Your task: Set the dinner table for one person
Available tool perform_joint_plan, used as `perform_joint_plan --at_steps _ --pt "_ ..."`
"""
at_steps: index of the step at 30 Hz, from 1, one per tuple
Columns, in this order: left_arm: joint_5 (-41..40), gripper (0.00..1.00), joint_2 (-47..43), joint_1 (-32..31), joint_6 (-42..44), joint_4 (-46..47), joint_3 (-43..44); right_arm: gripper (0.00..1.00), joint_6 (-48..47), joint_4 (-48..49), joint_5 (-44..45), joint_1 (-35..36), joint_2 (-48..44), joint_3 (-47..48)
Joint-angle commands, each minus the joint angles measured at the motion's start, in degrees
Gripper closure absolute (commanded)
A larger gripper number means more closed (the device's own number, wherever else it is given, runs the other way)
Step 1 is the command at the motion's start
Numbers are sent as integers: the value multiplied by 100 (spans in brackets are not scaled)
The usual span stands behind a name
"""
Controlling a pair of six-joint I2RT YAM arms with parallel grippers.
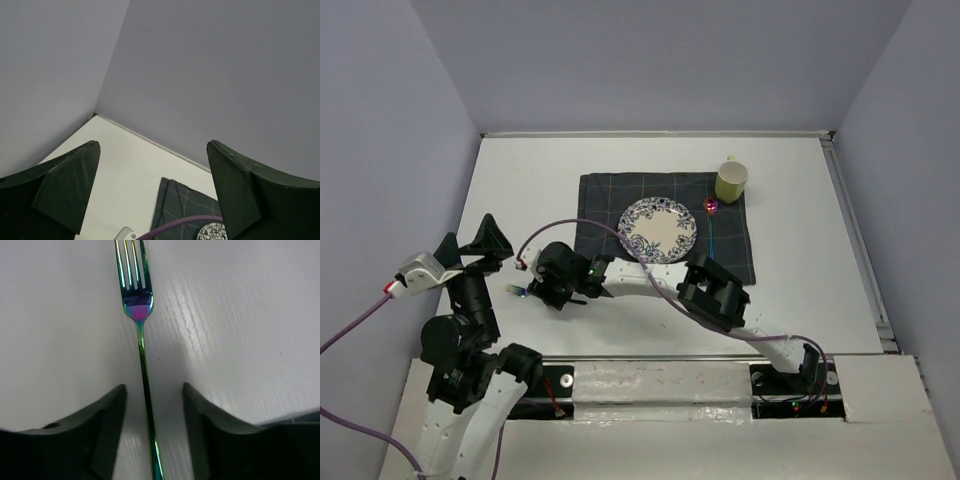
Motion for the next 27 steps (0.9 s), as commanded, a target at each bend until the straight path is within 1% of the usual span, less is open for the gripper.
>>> perform_joint_plan --at_steps 1,2,3,5,6,7,9,11,13,14,19,22,24,27 --pt "-5 1 68 80 2 345 -11 60 -147 -274 804 421 369 142" --pt "4 1 50 71 -7 345 -11 67 -148 -256 1050 422 413 133" --pt "13 1 41 80 1 345 -20 73 -148 -256 1374 500 465 115" --pt "22 1 24 71 -7 336 -20 85 -78 -221 1544 553 501 54" --pt "30 1 6 80 -16 336 -20 97 53 -117 1605 554 501 -33" --pt "74 1 -11 71 -16 328 -20 100 124 -37 1641 554 458 -86" --pt "127 1 -29 80 -42 328 -11 100 308 314 1746 554 352 -323" --pt "136 1 -55 80 -43 319 -11 100 668 709 1799 554 98 -490" --pt "136 1 -90 80 -51 319 6 100 836 990 1878 554 -183 -675" --pt "127 1 -108 88 -43 328 -2 100 1072 1183 2061 554 -272 -711" --pt "-75 1 -231 88 1 328 7 100 2101 1229 2994 439 -720 -913" --pt "-49 1 -319 88 -16 336 -2 100 2444 1606 3266 387 -966 -1298" --pt "56 1 -328 89 -25 328 7 100 2646 1799 3293 334 -1106 -1431" --pt "136 1 -380 89 -86 301 33 100 2858 1871 3486 281 -1204 -1546"
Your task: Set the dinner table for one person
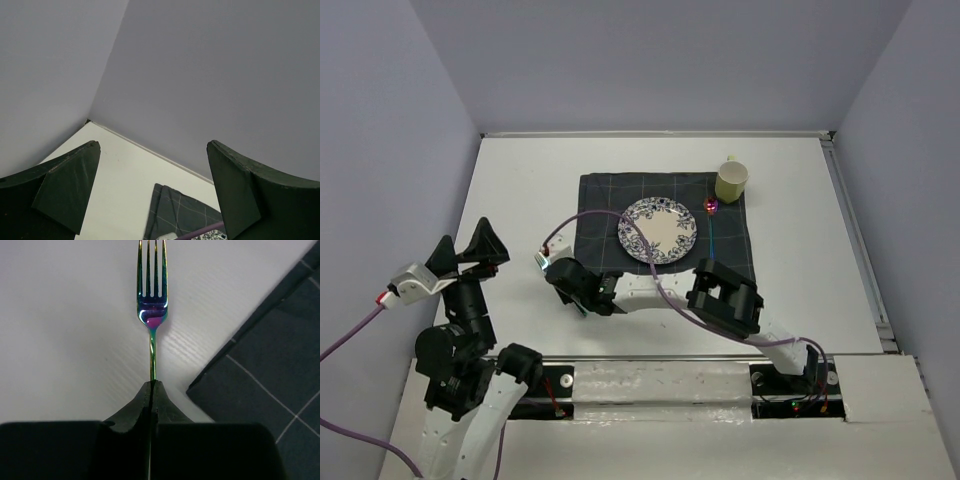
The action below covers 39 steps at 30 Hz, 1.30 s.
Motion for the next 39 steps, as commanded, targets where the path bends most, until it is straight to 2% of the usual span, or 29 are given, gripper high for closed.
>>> perform_joint_plan --at_steps 1,8,12,16,22,27,39 --pt "51 1 -129 49 -56 301 24 100 650 671 602 -125 -537 -130" --pt "209 1 -366 40 -152 301 15 100 1002 698 944 -511 -748 -209" --pt "463 1 -376 23 -179 345 7 100 1528 128 1602 -837 -688 54" --pt "745 1 -244 14 -214 284 77 100 1670 -348 2139 -1066 -512 406" --pt "798 1 -401 -223 -232 292 68 100 2136 -709 2193 -1364 -310 538" --pt "807 1 -507 -355 -223 310 68 100 2144 -1120 2263 -1418 7 1090" --pt "719 1 -648 -592 -214 310 77 100 2198 -1465 2193 -1523 499 1514"
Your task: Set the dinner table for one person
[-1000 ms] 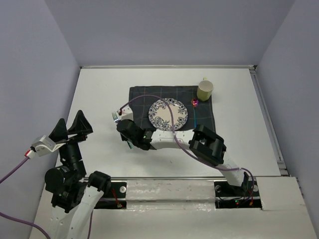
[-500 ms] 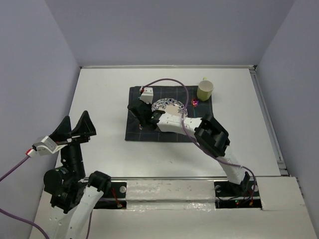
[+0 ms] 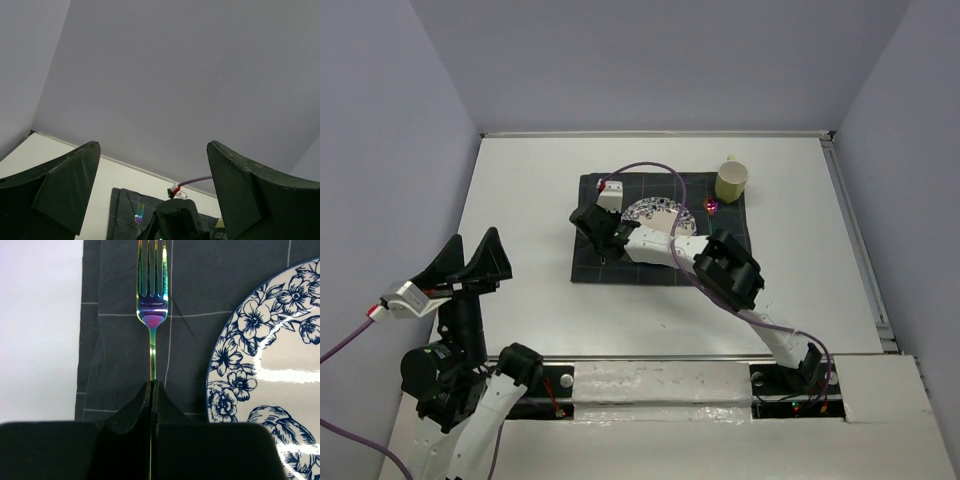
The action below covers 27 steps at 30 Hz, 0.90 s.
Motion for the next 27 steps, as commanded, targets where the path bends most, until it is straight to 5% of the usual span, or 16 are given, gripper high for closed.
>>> perform_joint_plan --at_steps 1,13,20,27 --pt "-48 1 -95 -90 18 269 77 100 80 -68 263 -52 125 388" --pt "-84 1 -95 -116 35 260 77 100 370 -306 184 -105 389 494" --pt "-110 1 -60 -107 62 260 77 55 475 -323 -27 -158 267 511" --pt "-13 1 54 -107 79 242 77 38 230 -183 -229 -158 -567 118"
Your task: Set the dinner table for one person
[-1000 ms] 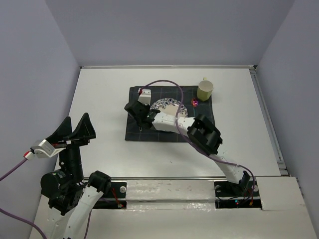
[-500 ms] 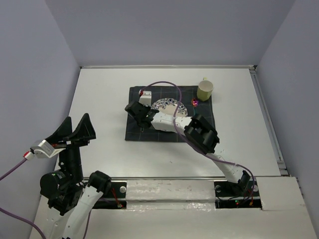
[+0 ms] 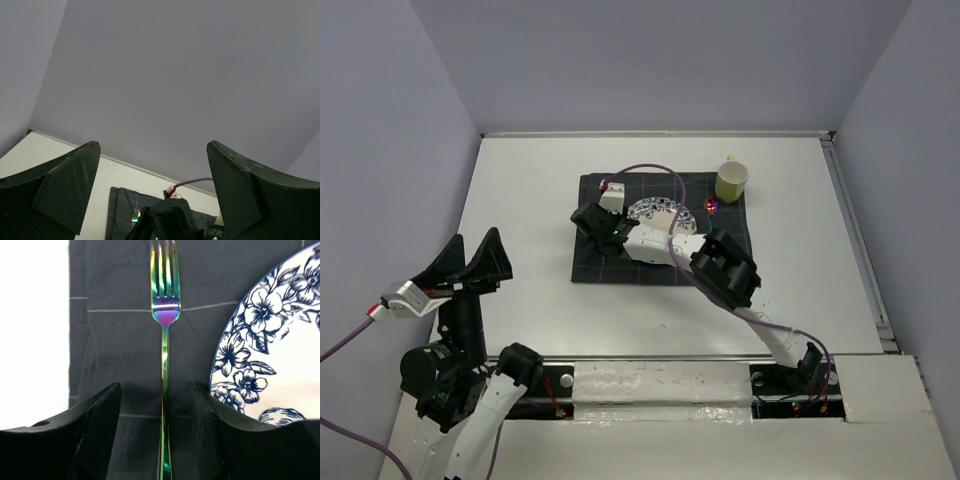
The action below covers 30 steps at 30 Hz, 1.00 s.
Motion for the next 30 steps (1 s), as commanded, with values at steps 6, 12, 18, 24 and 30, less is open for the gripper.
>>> perform_joint_plan --at_steps 6,12,18,24,30 --pt "-86 1 177 -5 101 235 59 1 -759 1436 -658 10 -2897 -1564" --pt "-252 1 686 -5 102 60 156 0 -1374 2201 -782 239 -5360 -3862" --pt "141 1 1205 -13 -565 -826 490 0 -1716 1369 -1580 239 -8164 -5614" --pt "327 1 1320 -13 -962 -1442 437 0 -1955 394 -2065 239 -11079 -6487" --pt "547 1 1803 -5 -1068 -1566 622 0 -1982 137 -1618 239 -12588 -7164"
